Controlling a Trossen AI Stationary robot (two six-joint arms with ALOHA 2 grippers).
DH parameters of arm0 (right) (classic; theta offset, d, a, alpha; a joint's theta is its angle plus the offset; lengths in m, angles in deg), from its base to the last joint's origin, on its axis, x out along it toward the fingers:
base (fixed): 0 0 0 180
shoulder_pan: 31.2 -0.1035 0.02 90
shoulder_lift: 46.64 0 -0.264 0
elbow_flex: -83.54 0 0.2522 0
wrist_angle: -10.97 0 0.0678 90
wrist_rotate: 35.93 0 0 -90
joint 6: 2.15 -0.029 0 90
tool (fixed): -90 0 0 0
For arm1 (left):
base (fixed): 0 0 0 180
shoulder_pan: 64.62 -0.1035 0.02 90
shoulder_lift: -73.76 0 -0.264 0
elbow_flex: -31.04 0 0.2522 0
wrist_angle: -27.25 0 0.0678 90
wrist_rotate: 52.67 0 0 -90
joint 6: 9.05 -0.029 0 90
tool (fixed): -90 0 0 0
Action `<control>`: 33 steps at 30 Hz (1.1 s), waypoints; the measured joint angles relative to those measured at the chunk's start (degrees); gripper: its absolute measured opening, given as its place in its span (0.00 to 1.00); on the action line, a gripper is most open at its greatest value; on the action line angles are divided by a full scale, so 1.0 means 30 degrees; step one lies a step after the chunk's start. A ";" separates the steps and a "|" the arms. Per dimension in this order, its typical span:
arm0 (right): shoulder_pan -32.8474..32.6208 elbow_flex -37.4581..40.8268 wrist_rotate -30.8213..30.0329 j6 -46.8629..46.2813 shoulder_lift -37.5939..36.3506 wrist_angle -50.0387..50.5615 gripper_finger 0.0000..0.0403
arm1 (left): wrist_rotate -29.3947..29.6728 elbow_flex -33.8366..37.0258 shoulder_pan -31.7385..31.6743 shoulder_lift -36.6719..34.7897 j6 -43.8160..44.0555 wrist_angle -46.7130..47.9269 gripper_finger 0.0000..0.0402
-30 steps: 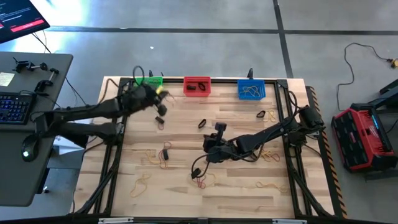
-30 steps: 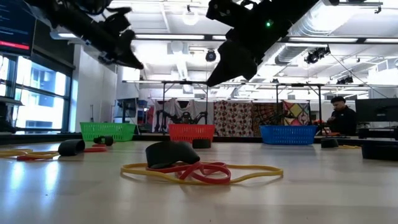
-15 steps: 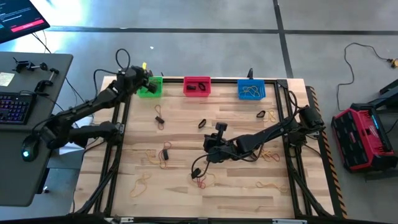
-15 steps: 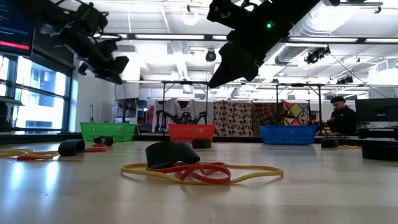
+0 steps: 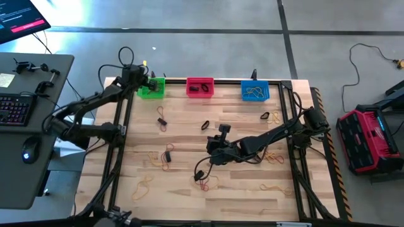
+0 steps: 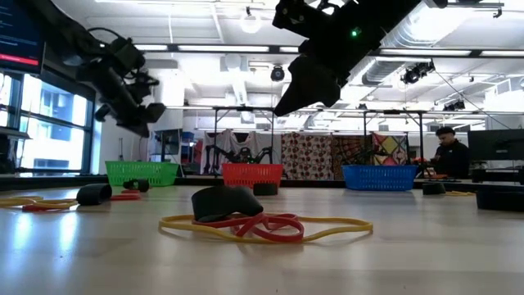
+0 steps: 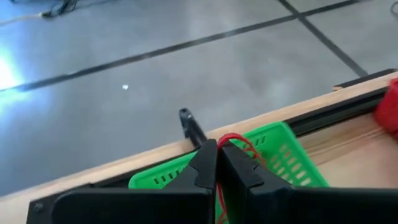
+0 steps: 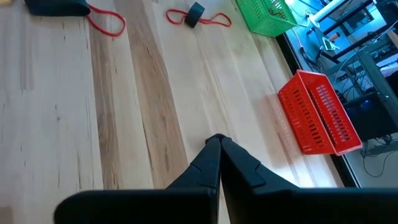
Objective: Sort rubber bands into baskets
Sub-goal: Put the red rubber band into the green bin, then put the black rubber band into the red bin
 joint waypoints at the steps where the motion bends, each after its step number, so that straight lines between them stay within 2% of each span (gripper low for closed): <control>1: 0.0000 0.0000 0.0007 0.0000 0.0000 0.0000 0.00 | 0.0002 0.0000 -0.0056 0.0109 0.0097 0.0028 0.01; 7: 0.0007 0.0000 0.0015 0.0000 0.0000 0.0000 0.00 | -0.0107 -0.0004 -0.0114 0.0370 0.0068 0.0325 0.08; 19: 0.0007 0.0000 0.0517 0.0000 0.0000 -0.0006 0.00 | -0.0226 -0.0007 -0.0111 0.0370 0.0156 0.0471 0.31; 27: 0.0115 0.0000 0.0731 -0.0003 0.0000 -0.0007 0.00 | -0.0332 -0.0017 -0.0104 0.0370 -0.0138 0.0646 0.33; 33: 0.0811 0.0000 0.2194 -0.0353 0.0000 -0.0015 0.00 | -0.1179 -0.0022 0.0320 0.0222 -0.0647 0.1118 0.30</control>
